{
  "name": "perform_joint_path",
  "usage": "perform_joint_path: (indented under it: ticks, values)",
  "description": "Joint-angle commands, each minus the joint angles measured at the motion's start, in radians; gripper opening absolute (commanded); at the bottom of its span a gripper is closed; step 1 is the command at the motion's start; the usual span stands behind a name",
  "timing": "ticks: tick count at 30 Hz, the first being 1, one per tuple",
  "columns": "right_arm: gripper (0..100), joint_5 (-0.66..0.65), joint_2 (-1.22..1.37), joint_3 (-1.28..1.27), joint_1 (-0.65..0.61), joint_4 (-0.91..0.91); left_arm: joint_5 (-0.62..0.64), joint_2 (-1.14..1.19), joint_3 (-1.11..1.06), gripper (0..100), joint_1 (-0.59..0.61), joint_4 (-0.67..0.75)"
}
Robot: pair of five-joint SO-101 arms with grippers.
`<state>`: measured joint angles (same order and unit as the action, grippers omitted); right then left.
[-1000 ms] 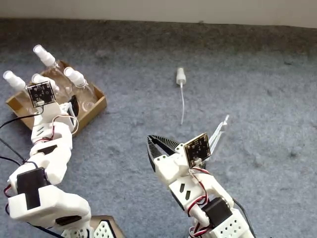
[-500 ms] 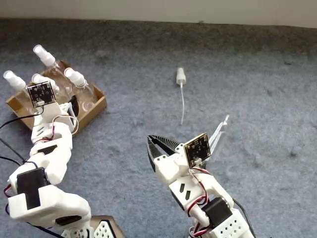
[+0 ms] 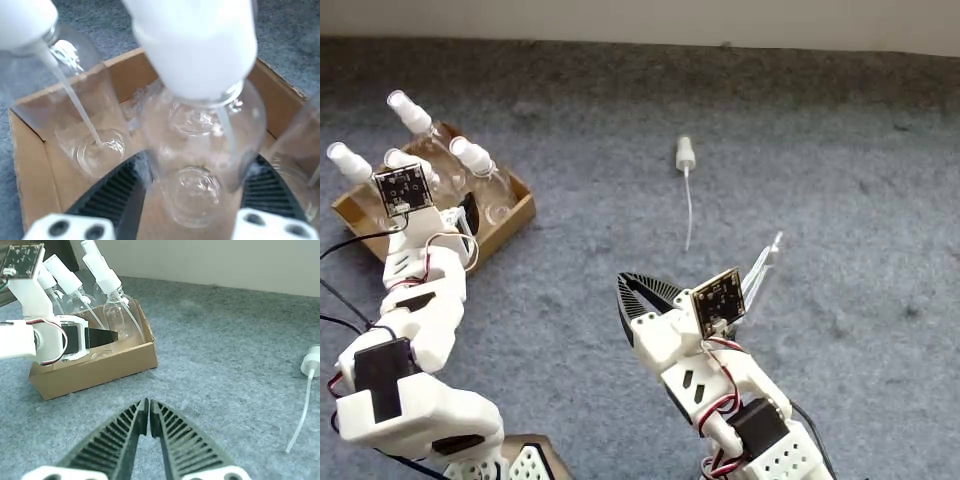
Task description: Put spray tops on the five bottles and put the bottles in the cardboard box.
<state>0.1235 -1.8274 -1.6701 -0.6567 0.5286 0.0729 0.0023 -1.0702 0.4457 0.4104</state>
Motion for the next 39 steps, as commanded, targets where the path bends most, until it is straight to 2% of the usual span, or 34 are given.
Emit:
perform_joint_path:
  ticks: [1, 7, 16, 23, 39]
  values:
    - [0.5, 0.002, -0.01, -0.11, -0.01, 0.004, 0.012, -0.01, 0.027, 24, -0.022, 0.014]
    - [0.5, 0.002, -0.01, -0.11, -0.01, 0.004, 0.012, -0.119, 0.012, 24, -0.027, -0.003]
    - [0.5, 0.002, -0.01, -0.11, -0.01, 0.004, 0.008, -0.291, 0.005, 24, -0.028, -0.226]
    - [0.5, 0.002, -0.01, -0.11, -0.01, 0.004, 0.008, -0.305, 0.004, 24, -0.025, -0.278]
    - [0.5, 0.002, -0.01, -0.11, -0.01, 0.004, 0.008, -0.306, 0.008, 24, -0.021, -0.281]
